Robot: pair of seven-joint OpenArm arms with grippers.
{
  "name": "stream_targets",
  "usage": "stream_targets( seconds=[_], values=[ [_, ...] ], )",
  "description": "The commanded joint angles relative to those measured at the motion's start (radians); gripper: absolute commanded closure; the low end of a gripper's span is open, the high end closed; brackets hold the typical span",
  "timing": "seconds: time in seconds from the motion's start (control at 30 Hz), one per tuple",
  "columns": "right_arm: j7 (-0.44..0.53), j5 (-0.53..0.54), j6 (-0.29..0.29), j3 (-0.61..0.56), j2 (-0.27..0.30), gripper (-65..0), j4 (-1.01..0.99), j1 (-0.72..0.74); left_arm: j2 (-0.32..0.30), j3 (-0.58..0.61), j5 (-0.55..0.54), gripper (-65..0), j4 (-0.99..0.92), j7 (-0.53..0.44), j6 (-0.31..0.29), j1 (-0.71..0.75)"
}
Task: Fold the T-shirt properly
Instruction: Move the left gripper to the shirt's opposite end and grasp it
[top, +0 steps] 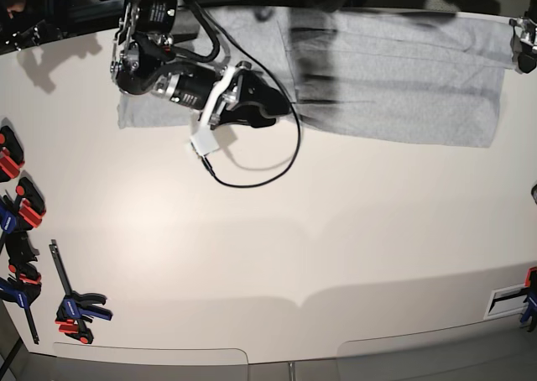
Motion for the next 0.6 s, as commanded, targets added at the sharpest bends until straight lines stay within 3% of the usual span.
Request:
stream_targets(
  seconds=[0.0,0.37,0.57],
  values=[
    [0.019,0.030,0.013,0.000,0.000,-23.7,0.020,0.011,-0.025,-0.007,-0.017,-35.6,0.015,-0.013,-0.009,0.002],
    [0.018,0.030,0.013,0.000,0.000,-23.7,0.020,0.011,-0.024,-0.003,0.016,-35.1,0.015,0.024,-0.009,-0.051],
    [0.016,0.030,0.013,0.000,0.000,-23.7,0.020,0.011,-0.022,0.056,0.013,-35.0,0.015,0.029,-0.009,-0.052]
  ],
)
